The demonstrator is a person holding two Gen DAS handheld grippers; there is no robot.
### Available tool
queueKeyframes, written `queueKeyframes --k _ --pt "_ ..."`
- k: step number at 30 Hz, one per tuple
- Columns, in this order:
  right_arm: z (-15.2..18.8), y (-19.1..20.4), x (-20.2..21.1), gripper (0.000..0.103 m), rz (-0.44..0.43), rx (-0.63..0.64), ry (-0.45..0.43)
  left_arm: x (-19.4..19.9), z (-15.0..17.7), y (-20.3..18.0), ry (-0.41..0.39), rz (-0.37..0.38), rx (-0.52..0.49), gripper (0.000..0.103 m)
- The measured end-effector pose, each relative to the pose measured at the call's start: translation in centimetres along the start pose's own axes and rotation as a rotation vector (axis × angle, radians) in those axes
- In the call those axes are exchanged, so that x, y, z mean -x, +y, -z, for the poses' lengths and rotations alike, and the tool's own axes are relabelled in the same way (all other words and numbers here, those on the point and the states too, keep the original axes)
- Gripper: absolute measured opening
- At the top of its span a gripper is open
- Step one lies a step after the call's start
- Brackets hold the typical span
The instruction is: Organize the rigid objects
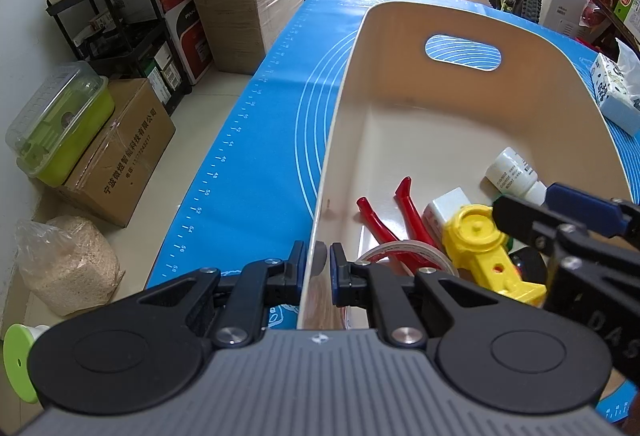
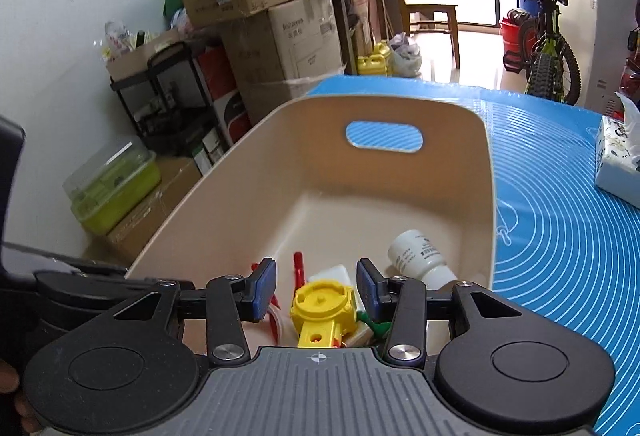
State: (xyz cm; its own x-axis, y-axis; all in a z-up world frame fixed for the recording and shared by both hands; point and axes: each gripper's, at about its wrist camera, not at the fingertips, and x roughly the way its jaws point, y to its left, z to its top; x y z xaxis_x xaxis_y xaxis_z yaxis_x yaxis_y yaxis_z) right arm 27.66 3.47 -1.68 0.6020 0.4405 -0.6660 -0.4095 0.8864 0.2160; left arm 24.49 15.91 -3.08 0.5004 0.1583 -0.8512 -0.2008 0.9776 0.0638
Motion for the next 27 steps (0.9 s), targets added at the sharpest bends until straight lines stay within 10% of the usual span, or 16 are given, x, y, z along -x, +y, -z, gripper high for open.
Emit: queueKeyframes --k 9,14,27 --pt "-0.7 -0.8 2.3 0.072 0.026 -0.043 -0.059 1.2 0.1 -0.2 -0.038 -0.009 0.004 0.014" --pt "-1.0 -2.0 4.0 0.084 0.054 -0.088 -0.095 2.7 0.1 -0.7 -0.095 0.01 0.005 0.058" --pt "0.1 -4.2 9.3 0.094 0.138 -0.102 -0.133 7.8 1.3 -3.4 -0.194 0.023 -0.001 0.073"
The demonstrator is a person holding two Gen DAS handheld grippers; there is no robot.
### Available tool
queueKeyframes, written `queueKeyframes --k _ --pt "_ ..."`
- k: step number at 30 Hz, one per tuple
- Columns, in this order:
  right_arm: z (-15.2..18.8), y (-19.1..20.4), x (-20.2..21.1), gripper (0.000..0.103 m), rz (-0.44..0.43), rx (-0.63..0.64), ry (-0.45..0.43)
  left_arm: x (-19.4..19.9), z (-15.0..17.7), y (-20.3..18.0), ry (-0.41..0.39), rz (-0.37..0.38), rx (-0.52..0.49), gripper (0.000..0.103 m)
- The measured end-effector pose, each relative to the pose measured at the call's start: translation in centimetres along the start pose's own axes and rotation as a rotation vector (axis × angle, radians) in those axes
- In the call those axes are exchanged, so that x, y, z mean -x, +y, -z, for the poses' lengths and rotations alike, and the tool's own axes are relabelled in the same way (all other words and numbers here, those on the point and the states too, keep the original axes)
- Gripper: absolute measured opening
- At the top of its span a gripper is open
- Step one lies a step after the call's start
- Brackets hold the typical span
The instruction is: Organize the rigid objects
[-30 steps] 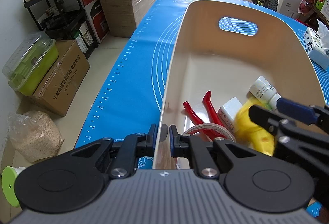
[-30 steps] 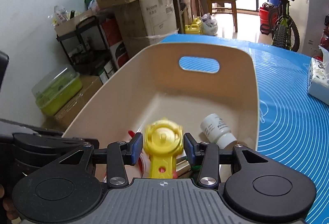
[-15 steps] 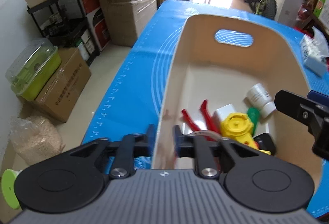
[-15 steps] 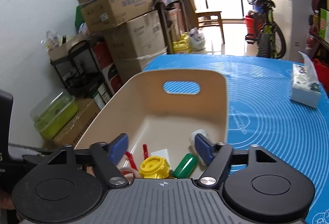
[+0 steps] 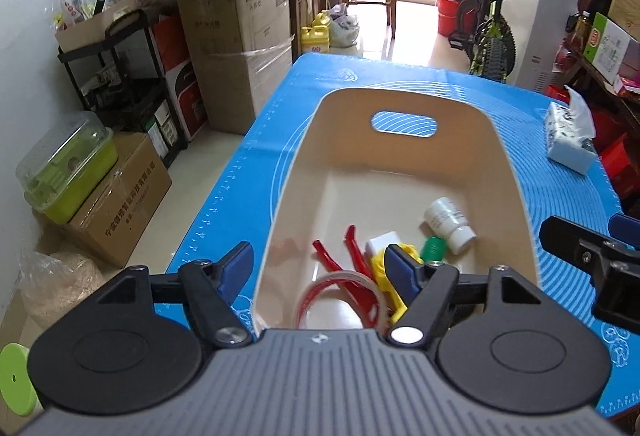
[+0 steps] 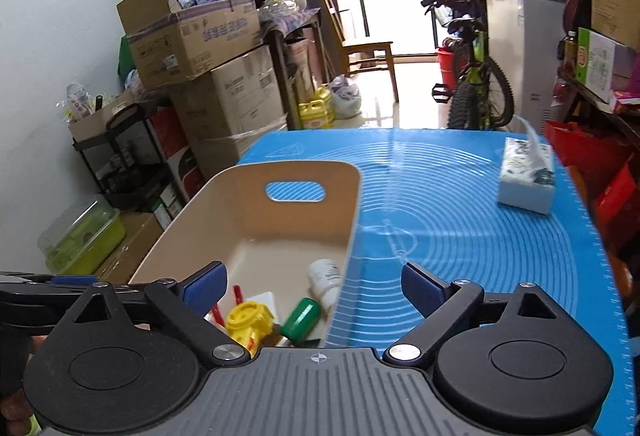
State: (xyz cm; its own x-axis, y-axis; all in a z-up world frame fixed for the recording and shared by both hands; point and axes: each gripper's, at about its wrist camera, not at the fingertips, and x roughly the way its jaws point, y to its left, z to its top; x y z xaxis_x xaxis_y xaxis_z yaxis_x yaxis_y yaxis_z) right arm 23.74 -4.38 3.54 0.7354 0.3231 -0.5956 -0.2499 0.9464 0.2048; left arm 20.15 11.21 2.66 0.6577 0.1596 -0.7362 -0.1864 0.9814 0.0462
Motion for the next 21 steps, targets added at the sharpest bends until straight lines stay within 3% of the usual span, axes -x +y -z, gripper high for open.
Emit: queueKeyframes --k 21 --pt "3.9 -5.0 11.7 0.095 0.067 -0.02 -0.033 9.2 4.8 -6.2 -0.095 0.013 -0.089 0.073"
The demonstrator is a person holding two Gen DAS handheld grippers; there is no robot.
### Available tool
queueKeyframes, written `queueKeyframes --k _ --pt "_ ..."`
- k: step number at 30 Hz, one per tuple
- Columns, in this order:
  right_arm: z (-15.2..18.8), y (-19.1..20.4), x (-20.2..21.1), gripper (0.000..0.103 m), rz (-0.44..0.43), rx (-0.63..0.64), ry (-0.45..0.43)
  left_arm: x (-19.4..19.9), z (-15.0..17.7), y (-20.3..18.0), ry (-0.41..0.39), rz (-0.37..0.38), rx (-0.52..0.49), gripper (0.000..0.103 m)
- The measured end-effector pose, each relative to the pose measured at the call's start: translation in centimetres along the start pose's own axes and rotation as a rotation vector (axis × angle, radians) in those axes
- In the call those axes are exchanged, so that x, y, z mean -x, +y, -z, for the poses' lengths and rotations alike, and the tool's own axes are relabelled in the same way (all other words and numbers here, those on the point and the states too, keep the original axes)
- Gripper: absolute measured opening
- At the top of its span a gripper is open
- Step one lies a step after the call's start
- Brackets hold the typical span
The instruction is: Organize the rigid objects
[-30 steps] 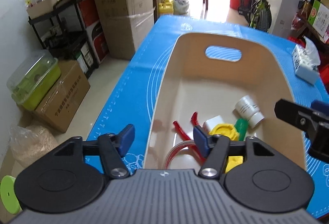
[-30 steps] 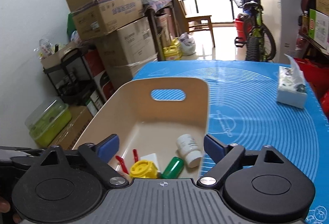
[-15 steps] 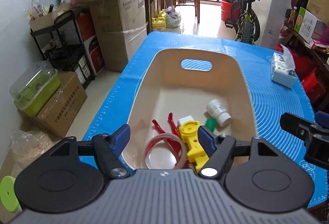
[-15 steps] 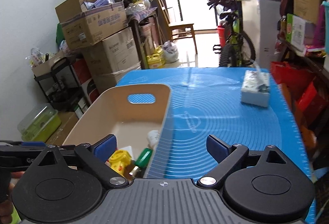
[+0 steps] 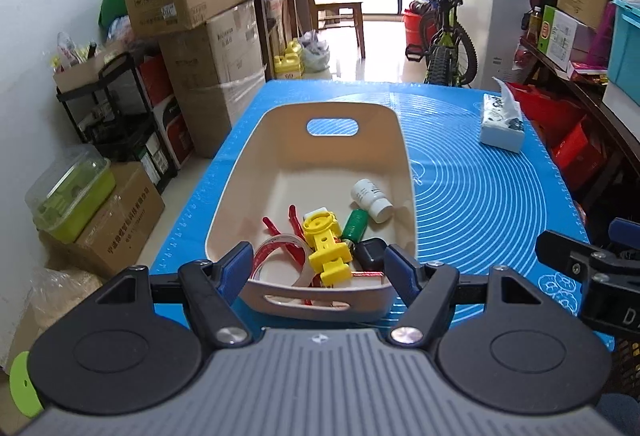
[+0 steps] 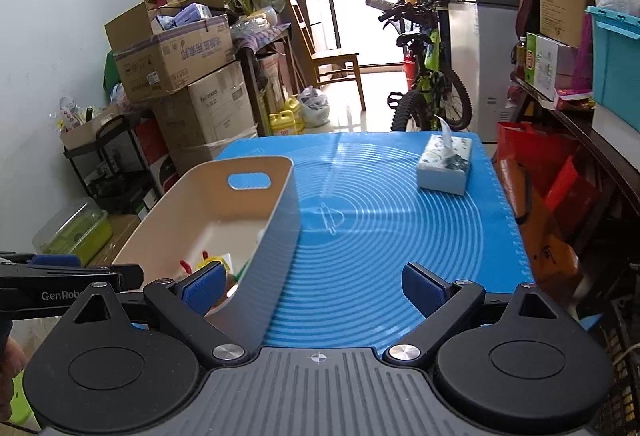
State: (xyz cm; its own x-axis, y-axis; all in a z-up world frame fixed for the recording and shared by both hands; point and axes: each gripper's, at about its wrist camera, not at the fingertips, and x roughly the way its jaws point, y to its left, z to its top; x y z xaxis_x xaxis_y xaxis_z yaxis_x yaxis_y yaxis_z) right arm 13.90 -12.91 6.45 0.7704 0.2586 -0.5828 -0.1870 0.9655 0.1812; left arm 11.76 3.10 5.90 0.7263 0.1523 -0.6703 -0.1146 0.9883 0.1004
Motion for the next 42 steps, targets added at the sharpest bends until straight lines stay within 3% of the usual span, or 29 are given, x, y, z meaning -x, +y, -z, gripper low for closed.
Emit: queueKeyframes --k 23,31,42 --pt "6.2 -2.1 7.2 0.095 0.095 -0.003 -0.045 4.1 7.1 -2.7 -0.049 0.0 -0.012 0.073" --pt "8.3 -2.3 8.3 0.095 0.109 -0.008 -0.049 3.8 9.2 -2.9 -0.028 0.0 -0.006 0.073" --pt "10.4 -2.5 8.1 0.095 0.117 -0.004 -0.057 3.6 10.5 -3.5 -0.061 0.021 -0.023 0.073"
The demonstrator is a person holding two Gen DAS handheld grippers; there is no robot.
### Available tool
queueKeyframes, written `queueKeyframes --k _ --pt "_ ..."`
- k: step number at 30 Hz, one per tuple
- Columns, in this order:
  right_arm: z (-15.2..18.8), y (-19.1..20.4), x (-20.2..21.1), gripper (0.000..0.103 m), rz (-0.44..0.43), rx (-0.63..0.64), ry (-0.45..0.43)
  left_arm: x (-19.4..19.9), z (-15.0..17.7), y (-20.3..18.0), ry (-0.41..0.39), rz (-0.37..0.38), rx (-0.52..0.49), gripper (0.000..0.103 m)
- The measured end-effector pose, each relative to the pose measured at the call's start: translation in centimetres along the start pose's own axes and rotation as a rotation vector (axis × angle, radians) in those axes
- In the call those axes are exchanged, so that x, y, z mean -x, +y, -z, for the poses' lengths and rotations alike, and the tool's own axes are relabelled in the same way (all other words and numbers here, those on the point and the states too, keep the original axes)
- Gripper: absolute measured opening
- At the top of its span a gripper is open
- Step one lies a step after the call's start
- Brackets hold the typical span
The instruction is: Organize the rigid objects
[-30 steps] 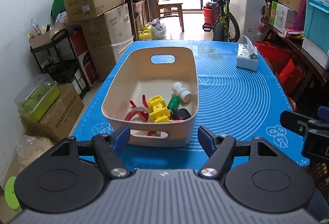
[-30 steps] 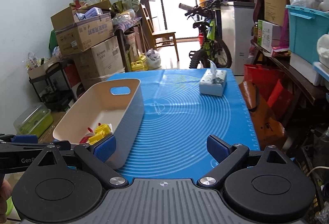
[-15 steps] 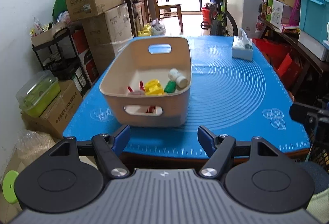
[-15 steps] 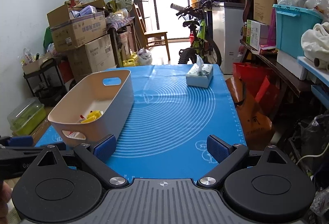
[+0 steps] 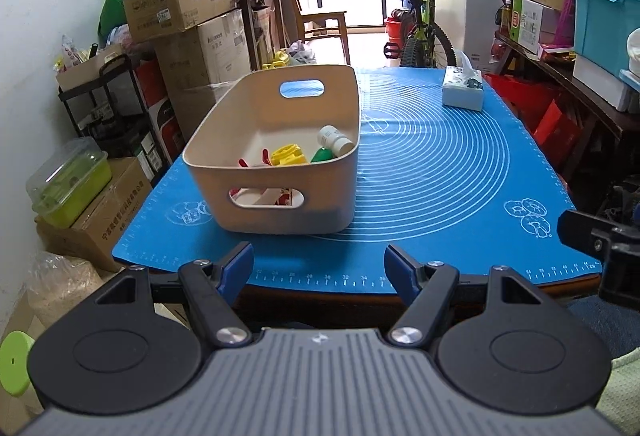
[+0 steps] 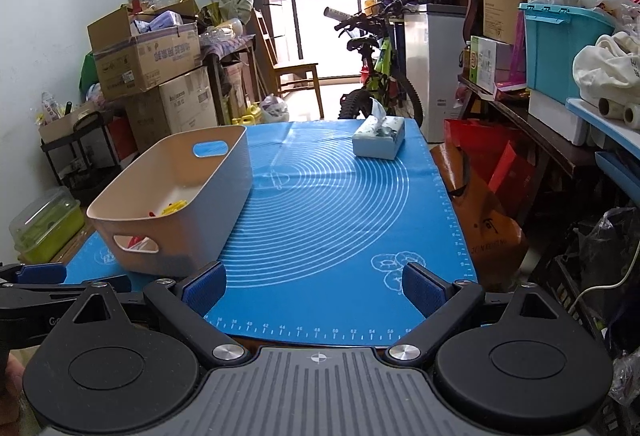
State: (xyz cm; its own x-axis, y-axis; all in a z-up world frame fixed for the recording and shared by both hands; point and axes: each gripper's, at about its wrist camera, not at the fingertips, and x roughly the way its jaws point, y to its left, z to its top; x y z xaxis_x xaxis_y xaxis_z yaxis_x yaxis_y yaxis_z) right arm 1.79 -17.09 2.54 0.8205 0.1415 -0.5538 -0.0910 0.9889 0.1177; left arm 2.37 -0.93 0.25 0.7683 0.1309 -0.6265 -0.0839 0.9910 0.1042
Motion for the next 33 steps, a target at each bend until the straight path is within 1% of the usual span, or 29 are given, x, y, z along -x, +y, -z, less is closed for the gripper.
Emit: queueKeyframes --k 8,13,33 --pt "0.9 0.1 0.0 0.095 -0.014 0.023 -0.023 -0.1 0.6 -0.3 -0.022 0.015 0.003 0.073" --pt "1.2 0.5 -0.2 0.095 -0.009 0.041 -0.018 -0.1 0.7 -0.4 -0.023 0.017 0.0 0.073" --pt "1.3 0.4 -0.3 0.095 -0.006 0.029 -0.017 -0.1 0.7 -0.5 -0.035 0.023 -0.01 0.073"
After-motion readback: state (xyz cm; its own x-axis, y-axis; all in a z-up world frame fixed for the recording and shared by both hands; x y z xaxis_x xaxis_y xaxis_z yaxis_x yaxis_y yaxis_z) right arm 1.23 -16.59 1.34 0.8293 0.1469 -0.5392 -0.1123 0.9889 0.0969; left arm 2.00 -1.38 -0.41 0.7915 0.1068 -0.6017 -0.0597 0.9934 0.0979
